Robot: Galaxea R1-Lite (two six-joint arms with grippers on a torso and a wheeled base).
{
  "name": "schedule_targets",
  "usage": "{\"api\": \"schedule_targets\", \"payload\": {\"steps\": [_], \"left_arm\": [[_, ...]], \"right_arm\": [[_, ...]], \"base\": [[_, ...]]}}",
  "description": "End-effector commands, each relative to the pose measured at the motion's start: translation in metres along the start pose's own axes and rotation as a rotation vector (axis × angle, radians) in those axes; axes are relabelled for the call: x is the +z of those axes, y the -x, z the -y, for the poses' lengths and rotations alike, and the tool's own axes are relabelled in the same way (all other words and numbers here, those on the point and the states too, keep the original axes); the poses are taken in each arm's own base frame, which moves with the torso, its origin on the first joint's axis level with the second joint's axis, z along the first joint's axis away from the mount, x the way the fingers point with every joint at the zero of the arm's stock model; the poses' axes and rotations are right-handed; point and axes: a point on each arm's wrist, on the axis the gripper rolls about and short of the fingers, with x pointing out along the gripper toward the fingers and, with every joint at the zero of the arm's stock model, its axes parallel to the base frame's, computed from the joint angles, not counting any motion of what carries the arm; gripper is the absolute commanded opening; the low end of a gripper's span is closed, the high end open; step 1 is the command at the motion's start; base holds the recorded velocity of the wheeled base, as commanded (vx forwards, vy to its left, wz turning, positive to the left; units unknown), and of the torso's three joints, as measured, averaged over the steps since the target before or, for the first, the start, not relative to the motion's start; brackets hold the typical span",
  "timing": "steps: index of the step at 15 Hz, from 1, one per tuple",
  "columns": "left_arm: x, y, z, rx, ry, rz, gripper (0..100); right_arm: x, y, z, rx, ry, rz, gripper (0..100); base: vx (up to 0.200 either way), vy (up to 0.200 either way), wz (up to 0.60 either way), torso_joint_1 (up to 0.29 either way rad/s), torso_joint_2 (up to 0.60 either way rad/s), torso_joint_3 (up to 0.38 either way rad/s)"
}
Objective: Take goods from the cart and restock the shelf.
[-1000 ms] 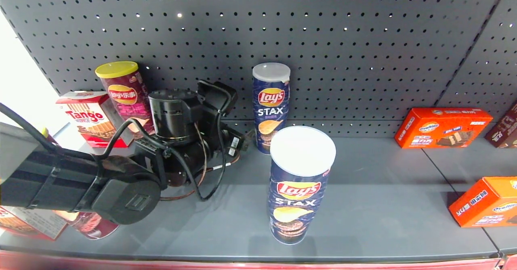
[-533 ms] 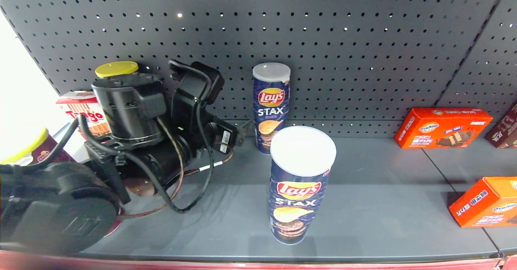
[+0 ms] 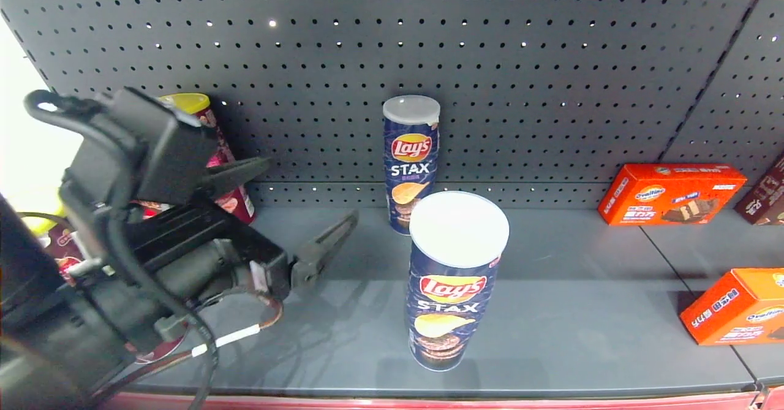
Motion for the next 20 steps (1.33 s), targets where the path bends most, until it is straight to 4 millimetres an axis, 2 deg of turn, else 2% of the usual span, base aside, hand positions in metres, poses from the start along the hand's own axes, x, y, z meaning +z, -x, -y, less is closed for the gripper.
{"api": "schedule_targets", "payload": {"steps": [1, 2, 3, 6, 8, 9, 12, 15, 17, 20], "left_arm": [[0.008, 0.056, -0.001, -0.065, 0.027, 0.106, 100], [0.003, 0.075, -0.003, -0.085, 0.034, 0.126, 100], [-0.002, 0.085, -0.004, -0.094, 0.036, 0.132, 100], [-0.038, 0.137, -0.015, -0.086, 0.044, 0.161, 100], [-0.054, 0.156, -0.019, -0.062, 0.047, 0.181, 100], [-0.063, 0.169, -0.024, 0.005, 0.047, 0.204, 100], [-0.079, 0.188, -0.028, 0.168, 0.034, 0.221, 100], [-0.084, 0.197, -0.027, 0.243, 0.043, 0.212, 100], [-0.091, 0.206, -0.02, 0.228, 0.046, 0.206, 100], [-0.114, 0.221, -0.003, 0.242, 0.085, 0.136, 100]], "right_arm": [[0.0, 0.0, 0.0, 0.0, 0.0, -0.001, 100], [0.0, 0.0, 0.0, 0.0, 0.0, -0.001, 100], [0.0, 0.0, 0.0, 0.0, 0.0, -0.001, 100], [0.0, 0.0, 0.0, 0.0, 0.0, -0.001, 100], [0.0, 0.0, 0.0, 0.0, 0.0, -0.001, 100], [0.0, 0.0, 0.0, 0.0, 0.0, -0.001, 100], [0.0, 0.0, 0.0, 0.0, 0.0, -0.001, 100], [0.0, 0.0, 0.0, 0.0, 0.0, -0.001, 100], [0.0, 0.0, 0.0, 0.0, 0.0, -0.001, 100], [0.0, 0.0, 0.0, 0.0, 0.0, -0.001, 100]], "base": [[0.0, 0.0, 0.0, 0.0, 0.0, 0.0], [0.0, 0.0, 0.0, 0.0, 0.0, 0.0], [0.0, 0.0, 0.0, 0.0, 0.0, 0.0], [0.0, 0.0, 0.0, 0.0, 0.0, 0.0], [0.0, 0.0, 0.0, 0.0, 0.0, 0.0], [0.0, 0.0, 0.0, 0.0, 0.0, 0.0], [0.0, 0.0, 0.0, 0.0, 0.0, 0.0], [0.0, 0.0, 0.0, 0.0, 0.0, 0.0], [0.0, 0.0, 0.0, 0.0, 0.0, 0.0], [0.0, 0.0, 0.0, 0.0, 0.0, 0.0]]}}
